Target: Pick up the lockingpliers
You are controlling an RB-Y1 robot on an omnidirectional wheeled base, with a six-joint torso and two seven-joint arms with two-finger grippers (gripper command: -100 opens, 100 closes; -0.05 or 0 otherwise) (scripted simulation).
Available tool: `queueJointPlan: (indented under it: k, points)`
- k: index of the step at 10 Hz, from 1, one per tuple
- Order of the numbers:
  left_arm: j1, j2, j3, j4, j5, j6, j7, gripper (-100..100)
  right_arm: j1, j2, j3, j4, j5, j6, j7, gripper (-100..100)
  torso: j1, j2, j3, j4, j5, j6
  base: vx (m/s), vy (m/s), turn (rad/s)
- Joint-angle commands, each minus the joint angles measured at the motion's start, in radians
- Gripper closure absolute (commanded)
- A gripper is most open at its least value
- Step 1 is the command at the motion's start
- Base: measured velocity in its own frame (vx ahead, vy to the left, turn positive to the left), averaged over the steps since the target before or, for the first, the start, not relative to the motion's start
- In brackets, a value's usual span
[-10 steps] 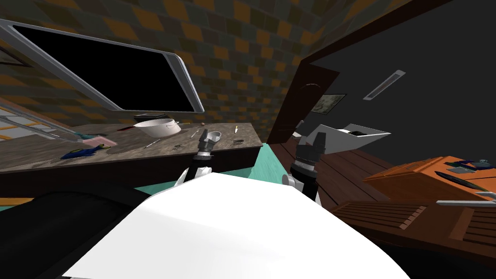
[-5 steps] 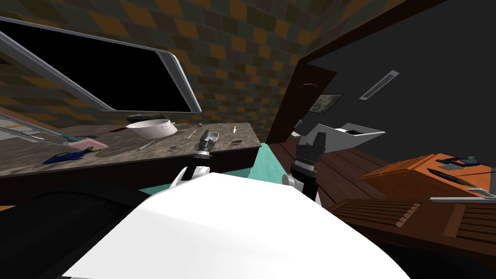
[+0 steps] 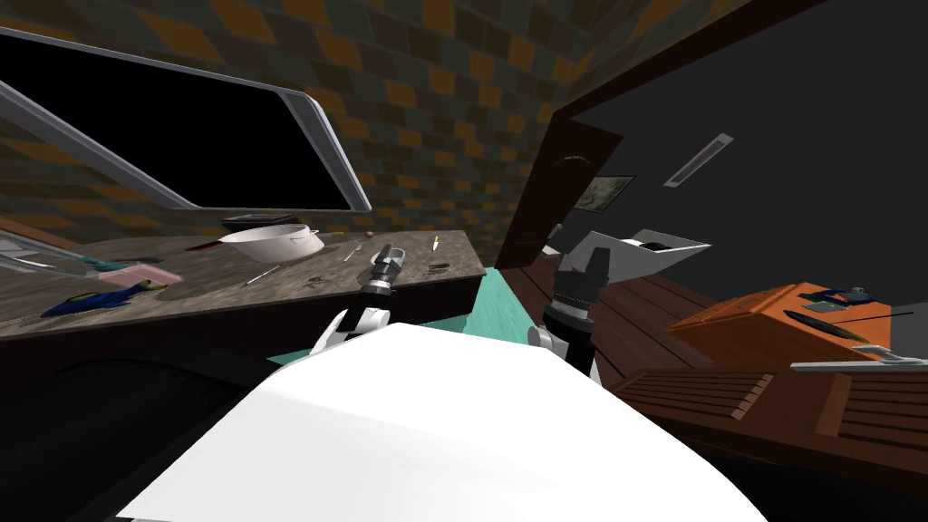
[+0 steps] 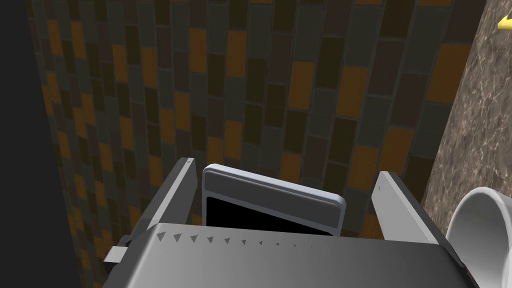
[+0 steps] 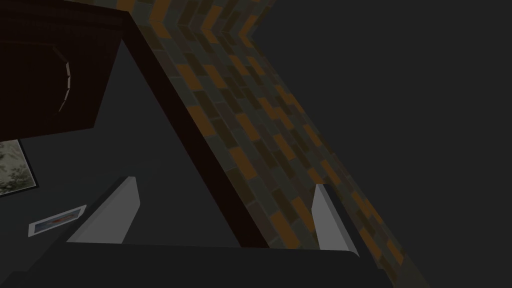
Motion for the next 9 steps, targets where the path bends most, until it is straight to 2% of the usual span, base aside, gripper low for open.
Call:
queueJointPlan:
  k: [1, 2, 3, 9]
  points:
    - [0.003, 0.000, 0.002, -0.006, 0.005, 0.034, 0.002, -100, 0.000, 0.000, 0.000, 0.000, 0.000, 0.000, 0.000, 0, 0.000, 0.000, 0.000, 0.000, 0.000, 0.000, 0.034, -0.018, -0.022]
    - [-0.002, 0.006, 0.013, -0.007, 0.019, 0.072, 0.009, -100, 0.000, 0.000, 0.000, 0.000, 0.000, 0.000, 0.000, 0, 0.000, 0.000, 0.000, 0.000, 0.000, 0.000, 0.034, -0.023, -0.033]
    - [-0.002, 0.006, 0.013, -0.007, 0.019, 0.084, 0.009, -100, 0.000, 0.000, 0.000, 0.000, 0.000, 0.000, 0.000, 0, 0.000, 0.000, 0.000, 0.000, 0.000, 0.000, 0.026, -0.025, -0.028]
    - [-0.015, 0.021, 0.045, -0.009, 0.061, 0.242, 0.032, -100, 0.000, 0.000, 0.000, 0.000, 0.000, 0.000, 0.000, 0, -0.001, 0.000, 0.000, 0.000, 0.000, 0.000, 0.036, -0.031, -0.039]
